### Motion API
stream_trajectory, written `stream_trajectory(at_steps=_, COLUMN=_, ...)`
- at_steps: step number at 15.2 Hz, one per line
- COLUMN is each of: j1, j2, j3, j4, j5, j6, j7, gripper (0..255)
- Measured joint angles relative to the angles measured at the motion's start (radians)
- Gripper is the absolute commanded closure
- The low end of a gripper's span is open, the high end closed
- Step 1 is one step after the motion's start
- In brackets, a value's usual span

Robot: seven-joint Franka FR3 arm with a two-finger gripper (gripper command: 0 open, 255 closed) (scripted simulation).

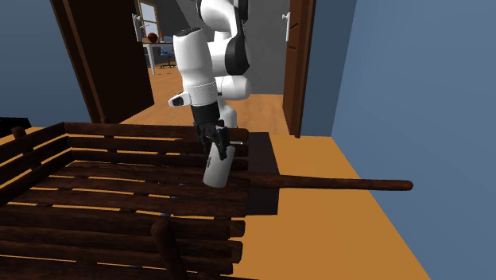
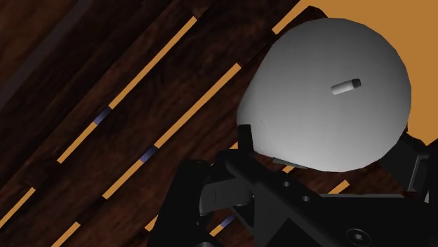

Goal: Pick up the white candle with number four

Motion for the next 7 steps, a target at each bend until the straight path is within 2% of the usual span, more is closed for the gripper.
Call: stream_trajectory(at_steps=7, j1=-0.003, j2=-0.044, j3=-0.002, j4=0.057, j5=-0.011, j6=-0.1, j7=0.018, gripper=255)
